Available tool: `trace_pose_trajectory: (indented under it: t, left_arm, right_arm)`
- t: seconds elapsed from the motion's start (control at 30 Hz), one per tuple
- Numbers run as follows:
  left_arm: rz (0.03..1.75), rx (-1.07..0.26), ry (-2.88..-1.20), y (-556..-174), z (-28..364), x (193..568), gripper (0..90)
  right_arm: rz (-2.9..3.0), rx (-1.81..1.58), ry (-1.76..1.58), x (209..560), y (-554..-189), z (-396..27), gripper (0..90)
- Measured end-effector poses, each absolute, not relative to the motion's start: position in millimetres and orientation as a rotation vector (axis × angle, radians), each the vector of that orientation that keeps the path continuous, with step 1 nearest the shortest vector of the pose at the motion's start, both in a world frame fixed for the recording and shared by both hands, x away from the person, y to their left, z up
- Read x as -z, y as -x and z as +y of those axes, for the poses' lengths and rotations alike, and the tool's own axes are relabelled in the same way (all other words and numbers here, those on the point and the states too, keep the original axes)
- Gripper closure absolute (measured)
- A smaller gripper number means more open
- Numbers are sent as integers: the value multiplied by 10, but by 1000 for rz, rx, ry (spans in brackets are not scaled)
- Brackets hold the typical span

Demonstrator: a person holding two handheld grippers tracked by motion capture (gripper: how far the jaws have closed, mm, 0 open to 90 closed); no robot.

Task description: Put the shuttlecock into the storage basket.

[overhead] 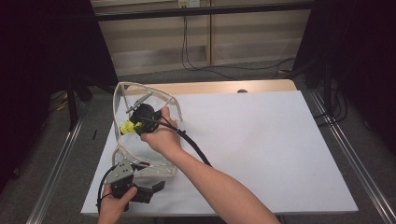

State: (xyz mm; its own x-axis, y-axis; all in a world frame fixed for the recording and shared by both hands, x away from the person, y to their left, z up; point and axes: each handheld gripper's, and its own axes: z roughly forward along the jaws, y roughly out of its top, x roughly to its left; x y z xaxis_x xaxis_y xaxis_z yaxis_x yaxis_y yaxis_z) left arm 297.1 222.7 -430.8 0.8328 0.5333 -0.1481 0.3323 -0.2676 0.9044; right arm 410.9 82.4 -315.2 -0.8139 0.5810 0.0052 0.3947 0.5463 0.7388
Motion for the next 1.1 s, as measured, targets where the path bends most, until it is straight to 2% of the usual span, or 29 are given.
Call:
trace_pose_trajectory:
  t: [1.1]
  left_arm:
    - [661, -241, -1882, -2961, 2250, 4306, 38]
  right_arm:
    - [2583, -1015, -808, 3472, -4208, 858, 848]
